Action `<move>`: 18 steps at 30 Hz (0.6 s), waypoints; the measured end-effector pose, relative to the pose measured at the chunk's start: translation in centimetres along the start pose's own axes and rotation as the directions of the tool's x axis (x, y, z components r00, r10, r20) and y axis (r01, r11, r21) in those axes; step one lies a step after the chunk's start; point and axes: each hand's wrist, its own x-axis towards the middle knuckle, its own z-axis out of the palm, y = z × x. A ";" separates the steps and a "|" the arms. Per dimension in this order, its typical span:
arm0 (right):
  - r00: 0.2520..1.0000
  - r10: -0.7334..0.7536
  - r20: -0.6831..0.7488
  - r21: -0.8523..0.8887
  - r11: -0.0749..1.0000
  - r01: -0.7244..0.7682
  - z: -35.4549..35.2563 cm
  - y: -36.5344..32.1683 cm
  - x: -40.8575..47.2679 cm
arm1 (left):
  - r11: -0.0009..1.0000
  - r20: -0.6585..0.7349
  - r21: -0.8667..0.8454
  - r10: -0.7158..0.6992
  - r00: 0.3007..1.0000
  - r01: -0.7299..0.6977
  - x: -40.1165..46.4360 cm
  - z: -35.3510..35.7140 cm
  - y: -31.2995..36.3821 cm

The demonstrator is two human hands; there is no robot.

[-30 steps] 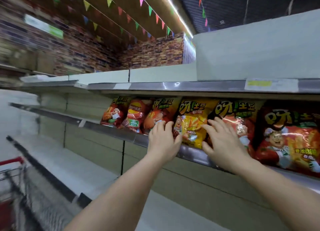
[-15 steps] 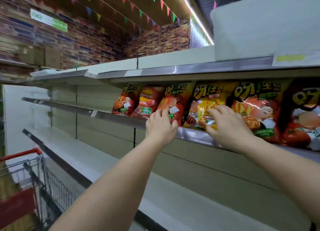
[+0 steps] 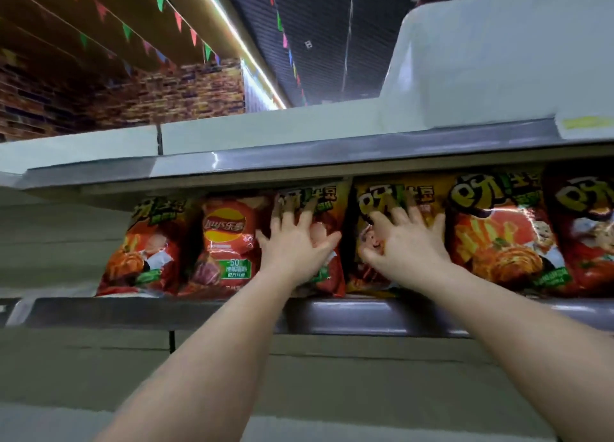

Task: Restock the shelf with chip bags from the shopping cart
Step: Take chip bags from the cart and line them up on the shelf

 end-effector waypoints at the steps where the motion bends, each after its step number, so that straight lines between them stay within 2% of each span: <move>1: 1.000 -0.003 0.009 -0.034 0.999 0.004 0.4 0.0 0.0 | 1.000 0.025 -0.015 0.016 1.000 -0.016 0.2 0.4 -0.1; 6: 0.999 0.006 -0.032 -0.112 0.994 -0.010 2.1 0.3 -0.5 | 0.993 -0.122 0.092 0.084 0.989 -0.073 -0.2 3.0 -0.6; 14: 0.999 0.035 0.005 -0.163 0.986 -0.034 3.2 0.6 0.4 | 0.992 0.021 0.105 0.072 0.997 -0.074 1.2 3.4 -0.3; 18: 0.998 0.035 0.054 -0.126 0.992 -0.028 2.6 0.6 0.1 | 0.996 0.042 -0.001 0.085 0.995 -0.085 0.7 2.8 -0.5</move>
